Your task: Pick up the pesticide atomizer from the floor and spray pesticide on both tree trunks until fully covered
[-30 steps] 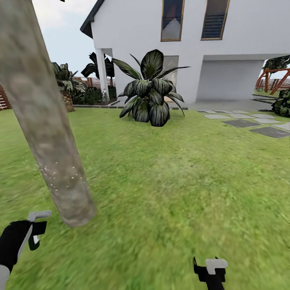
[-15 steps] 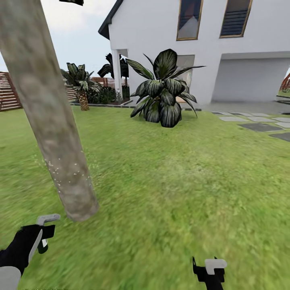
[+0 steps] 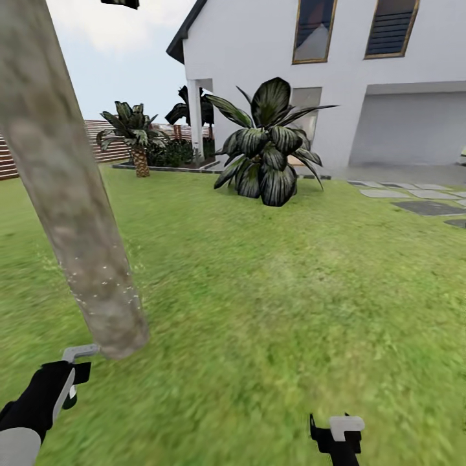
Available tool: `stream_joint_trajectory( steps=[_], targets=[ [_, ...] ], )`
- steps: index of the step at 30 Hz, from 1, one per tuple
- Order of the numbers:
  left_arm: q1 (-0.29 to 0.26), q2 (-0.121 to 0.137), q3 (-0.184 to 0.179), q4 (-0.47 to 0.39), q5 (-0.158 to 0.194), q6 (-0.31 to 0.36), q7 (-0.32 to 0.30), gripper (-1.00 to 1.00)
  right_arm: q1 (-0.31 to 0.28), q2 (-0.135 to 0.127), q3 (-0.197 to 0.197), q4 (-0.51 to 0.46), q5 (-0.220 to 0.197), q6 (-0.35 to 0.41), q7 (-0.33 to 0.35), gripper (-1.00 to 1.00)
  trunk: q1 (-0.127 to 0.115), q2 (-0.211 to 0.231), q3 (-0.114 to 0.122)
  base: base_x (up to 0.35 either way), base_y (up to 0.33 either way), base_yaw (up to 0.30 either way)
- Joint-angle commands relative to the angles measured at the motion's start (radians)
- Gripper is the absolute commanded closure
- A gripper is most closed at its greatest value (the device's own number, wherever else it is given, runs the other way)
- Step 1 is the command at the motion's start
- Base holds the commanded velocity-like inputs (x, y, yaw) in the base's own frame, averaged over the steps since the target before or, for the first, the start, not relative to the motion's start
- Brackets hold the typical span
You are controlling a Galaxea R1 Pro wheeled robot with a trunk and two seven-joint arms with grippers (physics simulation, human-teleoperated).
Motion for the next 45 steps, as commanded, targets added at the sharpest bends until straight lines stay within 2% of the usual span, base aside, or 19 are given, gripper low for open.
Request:
stream_joint_trajectory(
  steps=[1,12,25,33,37,45],
  targets=[
    [0.0,0.0,0.0,0.0,-0.001,0.0,0.0,1.0,0.0,0.0,0.0,0.0,0.0,0.0,0.0,-1.0,0.0,0.0,0.0,0.003,-0.274,0.034],
    [0.0,-0.004,-0.001,0.0,-0.002,0.0,0.001,1.0,0.0,0.0,0.0,0.0,0.0,0.0,0.0,-1.0,0.0,0.0,0.0,0.102,-0.261,0.218],
    [0.0,-0.008,-0.001,0.0,-0.003,0.0,0.003,1.0,0.0,0.001,0.001,0.0,0.0,0.0,0.001,-1.0,0.0,0.0,0.0,0.147,-0.243,0.021],
    [0.0,-0.01,-0.001,-0.001,-0.005,0.0,0.003,1.0,0.0,0.001,0.0,0.0,0.0,0.0,0.0,-1.0,0.0,0.0,0.0,0.029,-0.27,0.249],
    [0.0,-0.009,0.0,-0.002,-0.004,0.0,0.003,1.0,0.0,0.0,0.0,0.0,0.0,0.0,0.001,-1.0,0.0,0.0,0.0,0.217,-0.199,0.259],
    [0.0,-0.008,-0.001,-0.002,-0.004,0.0,0.003,1.0,0.0,-0.003,0.0,0.0,0.0,0.0,0.0,-1.0,0.0,0.0,0.0,0.24,-0.184,0.013]
  ],
)
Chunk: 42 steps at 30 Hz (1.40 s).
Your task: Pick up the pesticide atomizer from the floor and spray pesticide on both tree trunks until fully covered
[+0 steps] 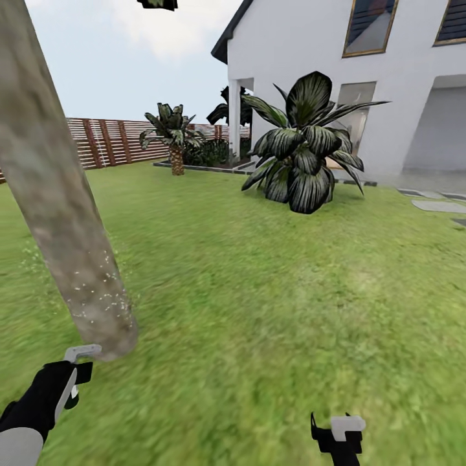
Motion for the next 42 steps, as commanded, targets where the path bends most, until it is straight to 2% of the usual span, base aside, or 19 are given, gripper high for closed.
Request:
stream_joint_trajectory(
  steps=[1,7,19,25,42],
  targets=[
    [0.0,0.0,0.0,0.0,-0.001,0.0,0.0,1.0,0.0,0.0,0.0,0.0,0.0,0.0,0.0,-1.0,0.0,0.0,0.0,0.241,-0.183,0.0],
    [0.0,0.0,0.001,0.0,-0.001,0.001,0.0,1.0,0.0,0.001,0.0,0.0,0.0,0.0,0.0,-1.0,0.0,0.0,0.0,0.235,-0.191,0.013],
    [0.0,0.0,0.001,0.0,-0.001,0.001,0.0,1.0,0.0,0.003,0.0,0.0,0.0,0.0,0.001,-1.0,0.0,0.0,0.0,0.222,-0.187,0.201],
    [0.0,0.0,0.001,0.0,0.001,0.002,0.0,1.0,0.0,0.003,0.0,0.0,0.0,0.0,0.0,-1.0,0.0,0.0,0.0,0.026,-0.019,0.054],
    [-0.013,-0.007,-0.004,-0.013,-0.001,0.008,-0.017,1.0,0.0,0.002,0.0,0.0,0.0,0.001,0.001,-1.0,0.0,0.0,0.0,0.0,0.0,0.271]
  ],
)
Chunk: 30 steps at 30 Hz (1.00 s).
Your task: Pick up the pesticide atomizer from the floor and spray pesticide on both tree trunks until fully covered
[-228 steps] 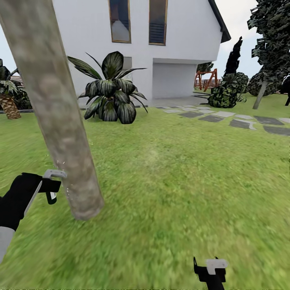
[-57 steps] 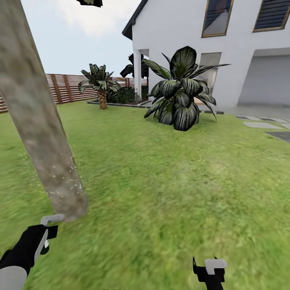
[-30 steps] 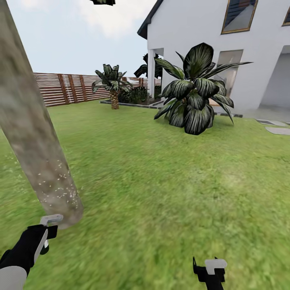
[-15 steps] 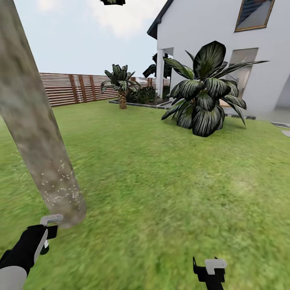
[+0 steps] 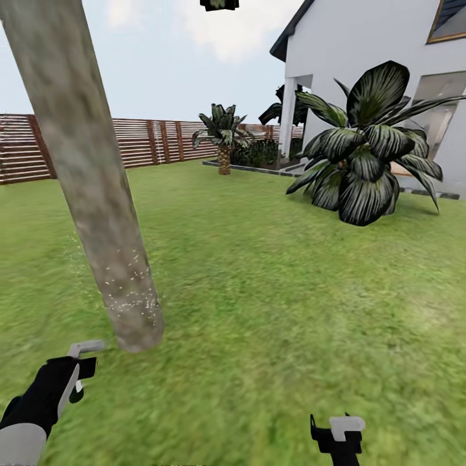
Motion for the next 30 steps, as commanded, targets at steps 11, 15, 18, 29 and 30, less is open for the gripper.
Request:
stream_joint_trajectory(
  steps=[11,15,18,29,30],
  targets=[
    [-0.036,-0.014,-0.127,-0.162,0.001,0.087,-0.001,1.0,0.0,0.0,0.0,0.0,0.0,0.0,-0.001,-1.0,0.0,0.0,0.0,-0.078,0.009,0.188],
    [-0.161,-0.03,-0.195,-0.166,0.002,0.207,-0.015,1.0,0.0,-0.001,0.0,0.0,0.0,0.0,-0.001,-1.0,0.0,0.0,0.0,-0.001,0.0,0.003],
    [-0.174,-0.019,-0.21,-0.178,0.002,0.265,-0.02,1.0,0.0,0.0,0.0,0.0,0.0,0.0,-0.001,-1.0,0.0,0.0,0.0,0.112,0.021,0.0],
    [-0.176,0.048,-0.208,-0.183,0.002,0.274,-0.031,1.0,0.0,0.0,0.0,0.0,0.0,0.0,-0.001,-1.0,0.0,0.0,0.0,0.14,0.043,0.0],
    [-0.176,0.061,-0.207,-0.183,0.003,0.273,-0.044,1.0,0.0,0.0,0.0,0.0,0.0,0.0,-0.001,-1.0,0.0,0.0,0.0,0.001,0.0,0.0]
  ],
)
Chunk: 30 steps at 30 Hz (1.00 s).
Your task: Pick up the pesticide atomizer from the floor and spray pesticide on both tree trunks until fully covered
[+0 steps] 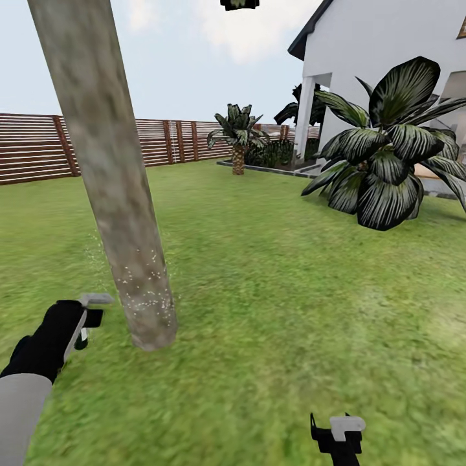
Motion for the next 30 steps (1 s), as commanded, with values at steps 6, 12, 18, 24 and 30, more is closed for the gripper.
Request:
stream_joint_trajectory(
  steps=[6,12,18,24,30],
  targets=[
    [-0.003,-0.009,-0.007,-0.077,-0.003,0.061,-0.126,1.0,0.0,0.0,0.0,0.0,0.0,0.0,0.0,-1.0,0.0,0.0,0.0,0.0,0.0,0.0],
    [-0.03,0.044,-0.003,-0.13,-0.008,0.115,-0.134,1.0,0.0,0.0,0.0,0.0,0.0,0.0,0.0,-1.0,0.0,0.0,0.0,0.0,0.0,0.0],
    [-0.015,0.067,-0.004,-0.129,-0.009,0.104,-0.129,1.0,0.0,0.0,0.0,0.0,0.0,0.0,0.0,-1.0,0.0,0.0,0.0,0.0,0.0,0.0],
    [0.043,0.054,-0.007,-0.104,-0.003,0.095,-0.135,1.0,0.0,0.001,0.001,0.0,0.0,-0.001,0.0,-1.0,0.0,0.0,0.0,-0.029,0.0,0.0],
    [0.11,0.029,-0.006,0.08,-0.001,-0.143,-0.138,1.0,0.0,0.005,0.002,-0.002,0.0,0.002,0.0,-1.0,0.0,0.0,0.0,-0.295,0.0,0.0]
  ],
)
